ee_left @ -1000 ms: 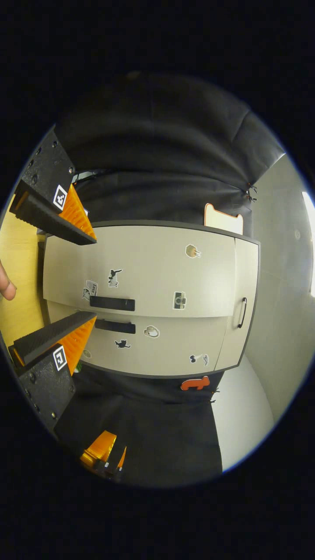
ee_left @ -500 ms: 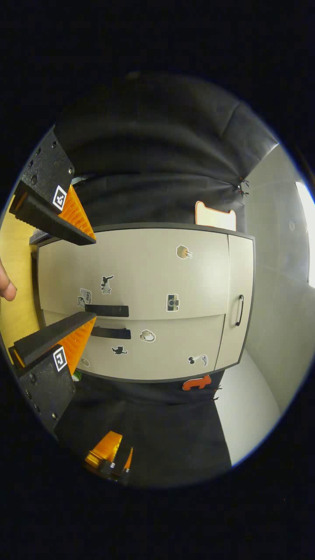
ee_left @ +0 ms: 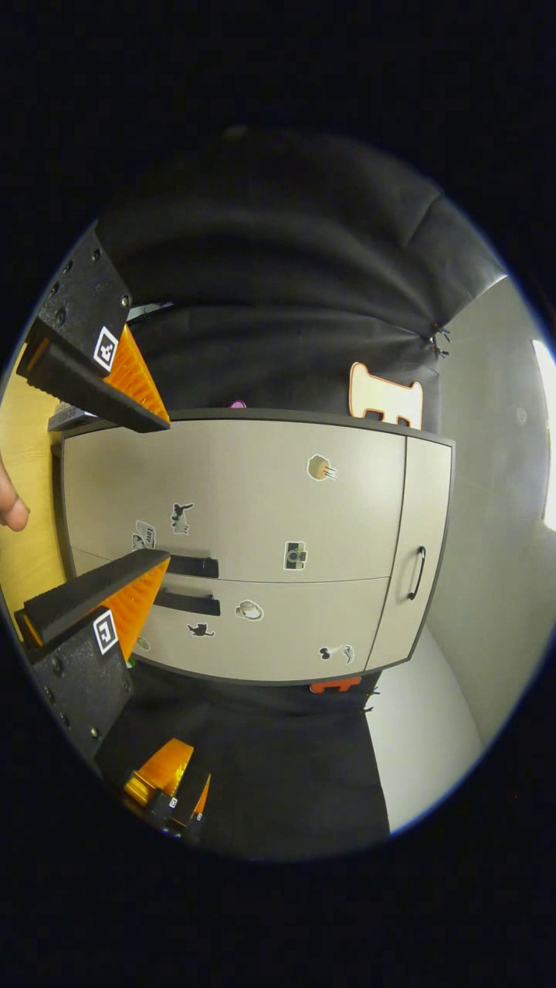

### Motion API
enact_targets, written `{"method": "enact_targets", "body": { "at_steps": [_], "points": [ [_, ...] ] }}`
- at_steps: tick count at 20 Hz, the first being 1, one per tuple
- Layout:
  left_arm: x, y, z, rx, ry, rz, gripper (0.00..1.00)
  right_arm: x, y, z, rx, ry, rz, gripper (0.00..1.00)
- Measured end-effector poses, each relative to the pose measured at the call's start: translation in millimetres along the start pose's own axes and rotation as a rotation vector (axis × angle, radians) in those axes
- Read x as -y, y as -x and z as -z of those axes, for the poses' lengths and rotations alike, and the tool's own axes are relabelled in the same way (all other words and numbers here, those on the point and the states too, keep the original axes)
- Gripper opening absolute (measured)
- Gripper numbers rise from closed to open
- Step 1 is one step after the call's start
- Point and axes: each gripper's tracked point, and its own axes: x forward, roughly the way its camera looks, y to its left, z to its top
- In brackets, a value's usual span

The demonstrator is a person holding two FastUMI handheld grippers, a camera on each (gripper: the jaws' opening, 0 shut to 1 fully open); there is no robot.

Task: Grasp the bottle in the cabinet with the left hand and place it on the coaster, then close the right door with the right hand and the left door with the left hand.

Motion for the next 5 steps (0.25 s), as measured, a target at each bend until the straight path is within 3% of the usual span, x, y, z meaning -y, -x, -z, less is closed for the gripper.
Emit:
{"method": "enact_targets", "body": {
  "at_steps": [2, 3, 5],
  "points": [
    [3.5, 0.8, 0.4, -0.011, 0.016, 0.032, 0.96, 1.3, 3.3, 2.8, -0.018, 0.011, 0.016, 0.92],
    [4.6, 1.2, -2.5, -0.003, 0.025, 0.041, 0.93, 3.0, 4.5, 3.3, -0.022, 0.023, 0.026, 0.96],
    [4.0, 1.2, -4.1, 0.007, 0.029, 0.043, 0.96, 6.5, 5.3, 5.8, -0.032, 0.035, 0.043, 0.96]
  ]
}}
